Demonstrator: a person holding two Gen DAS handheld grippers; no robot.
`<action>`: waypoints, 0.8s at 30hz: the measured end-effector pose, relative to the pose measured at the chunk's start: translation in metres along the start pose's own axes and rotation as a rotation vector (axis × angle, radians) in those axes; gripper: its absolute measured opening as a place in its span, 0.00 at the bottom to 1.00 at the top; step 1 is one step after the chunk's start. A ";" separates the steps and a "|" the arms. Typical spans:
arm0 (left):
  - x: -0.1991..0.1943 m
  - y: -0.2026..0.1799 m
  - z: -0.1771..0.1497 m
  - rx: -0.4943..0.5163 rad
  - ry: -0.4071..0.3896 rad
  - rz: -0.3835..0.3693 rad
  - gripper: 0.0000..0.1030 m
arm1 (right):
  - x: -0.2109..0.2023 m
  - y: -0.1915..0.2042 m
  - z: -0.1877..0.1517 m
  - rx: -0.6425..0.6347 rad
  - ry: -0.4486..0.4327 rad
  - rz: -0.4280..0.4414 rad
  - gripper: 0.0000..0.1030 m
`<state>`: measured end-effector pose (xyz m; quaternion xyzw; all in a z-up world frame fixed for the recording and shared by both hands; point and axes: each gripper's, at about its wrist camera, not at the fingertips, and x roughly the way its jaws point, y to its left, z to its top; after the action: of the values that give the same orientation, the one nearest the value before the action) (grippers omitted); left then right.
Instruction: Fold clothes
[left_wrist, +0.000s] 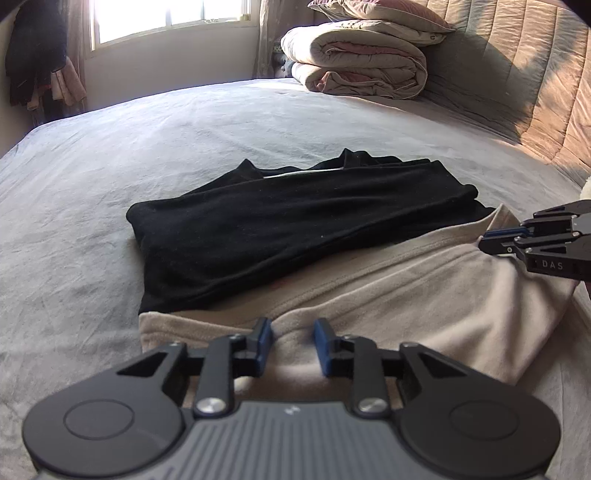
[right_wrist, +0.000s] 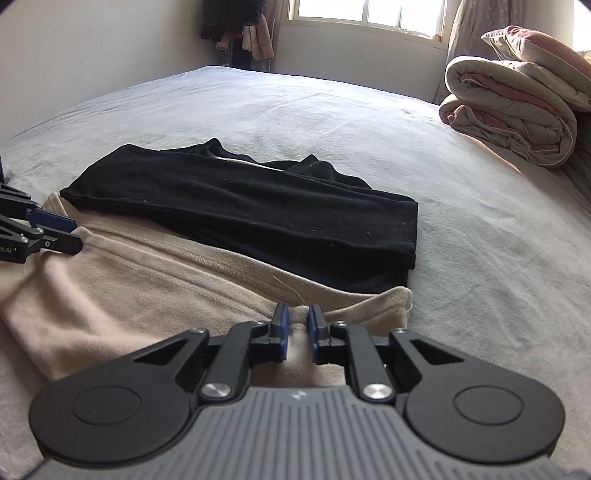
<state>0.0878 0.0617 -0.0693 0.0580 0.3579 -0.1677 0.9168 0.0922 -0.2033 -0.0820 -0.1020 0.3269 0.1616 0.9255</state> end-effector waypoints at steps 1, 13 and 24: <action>-0.001 0.000 0.000 -0.001 -0.006 0.001 0.09 | 0.000 0.002 0.000 -0.010 -0.006 -0.013 0.10; -0.016 0.014 0.004 -0.141 -0.108 -0.015 0.05 | -0.018 0.009 0.006 -0.014 -0.132 -0.116 0.05; 0.006 0.008 0.003 -0.120 -0.057 0.038 0.10 | 0.007 -0.002 -0.002 0.022 -0.084 -0.128 0.07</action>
<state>0.0963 0.0669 -0.0709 0.0052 0.3399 -0.1301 0.9314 0.0966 -0.2043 -0.0878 -0.1055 0.2822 0.1025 0.9480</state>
